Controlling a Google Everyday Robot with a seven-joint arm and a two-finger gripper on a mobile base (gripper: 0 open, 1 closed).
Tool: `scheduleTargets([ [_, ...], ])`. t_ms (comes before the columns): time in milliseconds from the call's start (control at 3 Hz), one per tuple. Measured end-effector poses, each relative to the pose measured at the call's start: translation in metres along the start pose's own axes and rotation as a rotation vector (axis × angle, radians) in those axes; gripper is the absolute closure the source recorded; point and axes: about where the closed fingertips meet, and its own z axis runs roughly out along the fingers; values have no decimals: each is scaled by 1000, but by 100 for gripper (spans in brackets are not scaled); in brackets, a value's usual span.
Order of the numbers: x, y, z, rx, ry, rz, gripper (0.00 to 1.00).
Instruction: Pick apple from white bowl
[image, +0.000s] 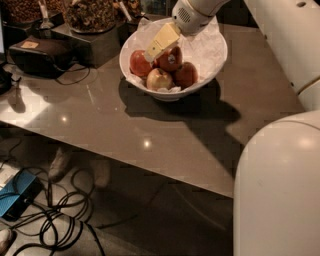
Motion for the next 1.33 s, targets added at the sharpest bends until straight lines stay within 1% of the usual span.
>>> scheduleTargets([
  [333, 11, -10, 8, 1, 10, 37, 0],
  [667, 19, -14, 14, 0, 18, 59, 0],
  [1000, 22, -15, 16, -4, 22, 64, 0],
  [1333, 22, -9, 23, -32, 25, 37, 18],
])
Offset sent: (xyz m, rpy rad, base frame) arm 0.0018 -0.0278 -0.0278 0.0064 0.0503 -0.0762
